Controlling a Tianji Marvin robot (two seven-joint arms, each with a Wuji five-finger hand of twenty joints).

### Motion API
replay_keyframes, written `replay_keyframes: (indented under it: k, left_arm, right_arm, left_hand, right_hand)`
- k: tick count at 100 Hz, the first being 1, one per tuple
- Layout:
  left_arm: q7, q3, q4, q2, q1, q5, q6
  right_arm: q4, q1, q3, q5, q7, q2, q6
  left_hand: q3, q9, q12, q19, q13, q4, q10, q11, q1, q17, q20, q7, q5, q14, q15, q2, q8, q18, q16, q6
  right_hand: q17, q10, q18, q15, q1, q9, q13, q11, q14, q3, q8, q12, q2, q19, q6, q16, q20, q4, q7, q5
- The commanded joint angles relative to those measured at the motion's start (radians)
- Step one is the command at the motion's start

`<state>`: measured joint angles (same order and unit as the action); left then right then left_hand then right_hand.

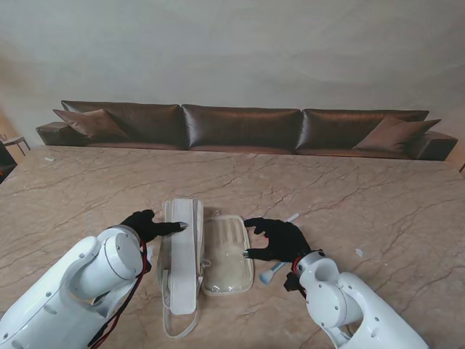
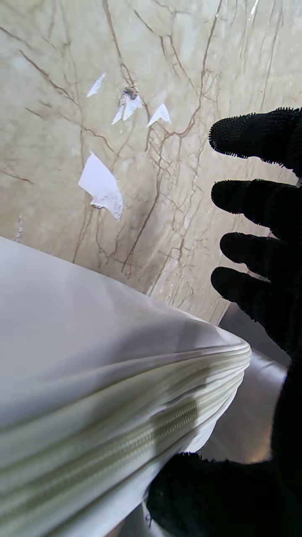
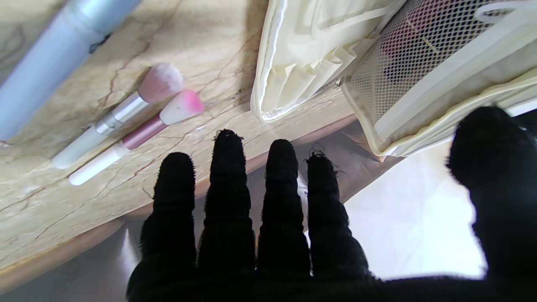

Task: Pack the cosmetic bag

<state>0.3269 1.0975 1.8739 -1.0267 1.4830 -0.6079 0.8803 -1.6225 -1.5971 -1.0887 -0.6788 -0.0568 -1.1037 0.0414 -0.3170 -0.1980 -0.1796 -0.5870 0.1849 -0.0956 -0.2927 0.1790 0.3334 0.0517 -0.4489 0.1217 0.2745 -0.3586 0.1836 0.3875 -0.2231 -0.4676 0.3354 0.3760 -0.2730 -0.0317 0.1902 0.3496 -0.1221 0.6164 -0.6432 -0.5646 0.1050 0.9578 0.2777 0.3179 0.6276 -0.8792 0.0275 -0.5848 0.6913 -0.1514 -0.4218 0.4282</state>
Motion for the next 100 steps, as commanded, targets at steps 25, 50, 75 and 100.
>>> replay_keyframes:
  k: [25, 50, 75, 100]
  left_arm:
    - [-0.019, 0.012, 0.044, -0.015, 0.034, 0.053, 0.012]
    - [0.009, -0.007, 0.052, -0.003, 0.031, 0.014, 0.015]
    - [0.027, -0.074, 0.03, 0.013, -0.009, -0.005, 0.065]
    - [-0.021, -0.095, 0.004, -0.001, -0.028, 0.001, 0.088]
  right_arm:
    - [-0.003, -0.01, 0.001, 0.003, -0.009, -0.005, -0.001]
    - [-0.001, -0.008, -0.002, 0.004, -0.003, -0.004, -0.004]
    - [-0.006, -0.003, -0.005, -0.002, -0.003, -0.004, 0.0]
    - [0.006, 0.01, 0.003, 0.002, -0.01, -0.006, -0.001]
  left_hand:
    - [0.245, 0.006, -0.025, -0.038, 0.026, 0.05, -0.011, 0.036, 0.066, 0.031, 0.004, -0.014, 0.053, -0.015, 0.011, -0.111, -0.02, -0.041, 0.017, 0.006]
    - [0.254, -0.029, -0.031, -0.061, 0.065, 0.054, -0.012, 0.051, 0.089, 0.016, -0.01, 0.006, 0.071, -0.018, 0.028, -0.095, -0.027, -0.045, 0.026, 0.005]
    - [0.026, -0.115, -0.071, -0.143, 0.152, 0.05, 0.021, 0.107, 0.075, -0.037, -0.042, 0.2, 0.096, -0.028, 0.074, 0.018, -0.171, -0.045, 0.08, -0.059]
    - [-0.624, -0.383, -0.379, -0.355, 0.397, -0.003, 0.205, 0.336, 0.248, -0.185, -0.182, 0.608, 0.235, 0.03, 0.299, 0.046, -0.403, -0.021, 0.323, -0.281]
  right_hand:
    - [0.012, -0.01, 0.009, 0.015, -0.052, 0.022, -0.022, 0.004, -0.029, -0.004, 0.023, 0.001, -0.018, 0.012, 0.035, -0.011, 0.009, 0.026, -0.009, 0.017]
    - [0.012, -0.01, 0.009, 0.017, -0.055, 0.023, -0.022, 0.004, -0.028, 0.001, 0.024, 0.002, -0.017, 0.012, 0.035, -0.012, 0.01, 0.027, -0.012, 0.017]
    - [0.012, -0.009, 0.01, 0.018, -0.053, 0.024, -0.024, 0.004, -0.029, 0.007, 0.024, 0.002, -0.015, 0.012, 0.042, -0.013, 0.011, 0.025, -0.013, 0.016]
    - [0.011, -0.01, 0.011, 0.019, -0.053, 0.029, -0.026, 0.004, -0.028, 0.005, 0.025, 0.002, -0.022, 0.012, 0.048, -0.013, 0.011, 0.026, -0.017, 0.021]
